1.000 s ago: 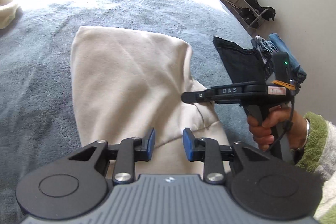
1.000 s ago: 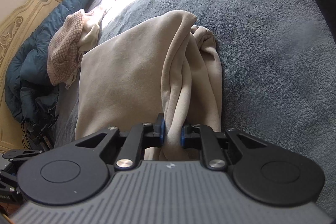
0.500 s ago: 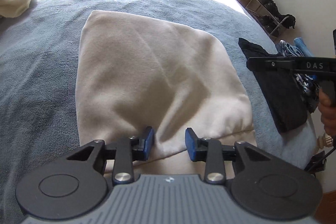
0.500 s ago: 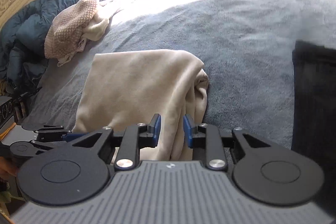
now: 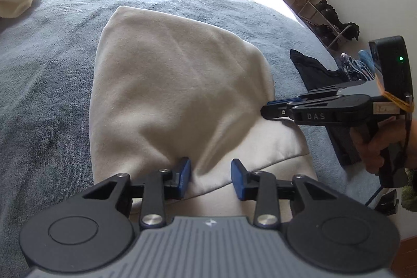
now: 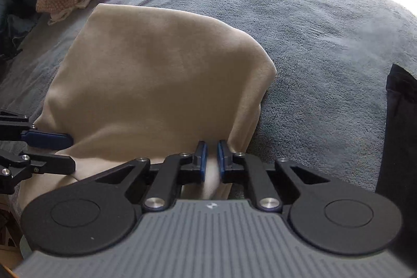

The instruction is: Fold clothes

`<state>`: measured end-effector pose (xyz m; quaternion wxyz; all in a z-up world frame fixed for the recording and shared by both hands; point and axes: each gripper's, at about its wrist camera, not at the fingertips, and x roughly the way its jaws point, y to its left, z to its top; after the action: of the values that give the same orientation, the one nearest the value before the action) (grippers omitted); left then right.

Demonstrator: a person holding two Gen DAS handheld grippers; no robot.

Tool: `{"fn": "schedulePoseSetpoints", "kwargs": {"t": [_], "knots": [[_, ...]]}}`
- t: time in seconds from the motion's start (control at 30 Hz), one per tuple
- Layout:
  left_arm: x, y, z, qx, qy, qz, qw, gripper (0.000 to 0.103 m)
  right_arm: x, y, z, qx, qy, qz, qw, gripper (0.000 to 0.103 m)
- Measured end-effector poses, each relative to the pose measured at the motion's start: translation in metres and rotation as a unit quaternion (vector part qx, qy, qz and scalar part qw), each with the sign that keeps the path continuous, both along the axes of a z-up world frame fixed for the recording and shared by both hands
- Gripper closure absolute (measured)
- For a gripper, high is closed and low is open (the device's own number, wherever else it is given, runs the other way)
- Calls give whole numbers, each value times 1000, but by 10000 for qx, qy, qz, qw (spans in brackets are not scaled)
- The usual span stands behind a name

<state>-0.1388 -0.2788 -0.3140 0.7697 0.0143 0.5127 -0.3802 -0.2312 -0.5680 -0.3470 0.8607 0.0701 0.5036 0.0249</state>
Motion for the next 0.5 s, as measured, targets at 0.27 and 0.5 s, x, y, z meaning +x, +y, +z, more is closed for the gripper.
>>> {"fn": "schedulePoseSetpoints", "kwargs": {"t": [0.27,0.5], "knots": [[0,9,-4,-232,19,-74,9997,67,29,33,64,309,-800,88,9963,95],[4,26,8,-486,188,-171,9985,67,51,28,-7,357,143,-388,9985,99]]}}
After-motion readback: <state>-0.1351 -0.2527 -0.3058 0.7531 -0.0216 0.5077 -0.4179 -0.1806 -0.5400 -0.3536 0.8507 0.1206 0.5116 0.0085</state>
